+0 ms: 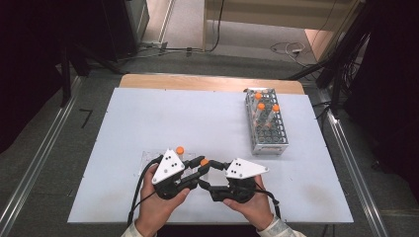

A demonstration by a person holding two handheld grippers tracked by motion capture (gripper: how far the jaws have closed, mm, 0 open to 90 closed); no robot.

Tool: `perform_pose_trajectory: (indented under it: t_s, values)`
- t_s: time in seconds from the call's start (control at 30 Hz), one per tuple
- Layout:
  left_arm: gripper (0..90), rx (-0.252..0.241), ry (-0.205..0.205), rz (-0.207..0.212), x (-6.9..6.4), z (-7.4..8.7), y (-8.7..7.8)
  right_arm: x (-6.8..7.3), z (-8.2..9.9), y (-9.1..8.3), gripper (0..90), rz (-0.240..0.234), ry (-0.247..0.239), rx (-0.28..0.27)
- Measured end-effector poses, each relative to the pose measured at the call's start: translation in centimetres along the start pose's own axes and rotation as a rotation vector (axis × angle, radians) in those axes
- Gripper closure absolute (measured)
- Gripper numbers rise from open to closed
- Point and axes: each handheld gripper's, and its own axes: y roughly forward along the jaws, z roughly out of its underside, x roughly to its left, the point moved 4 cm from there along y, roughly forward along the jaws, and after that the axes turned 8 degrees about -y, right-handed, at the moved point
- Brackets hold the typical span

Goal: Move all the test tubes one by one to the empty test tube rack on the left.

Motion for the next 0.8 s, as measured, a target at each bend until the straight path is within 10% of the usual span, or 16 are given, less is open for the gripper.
perform_pose_trajectory:
  t_s: [0.8]
  values:
    - [70.4,-0.052,-0.047,-0.087,3.4,-2.7,-4.6,-0.6,0.7,-0.1,22.5,0.005,0.004,0.004]
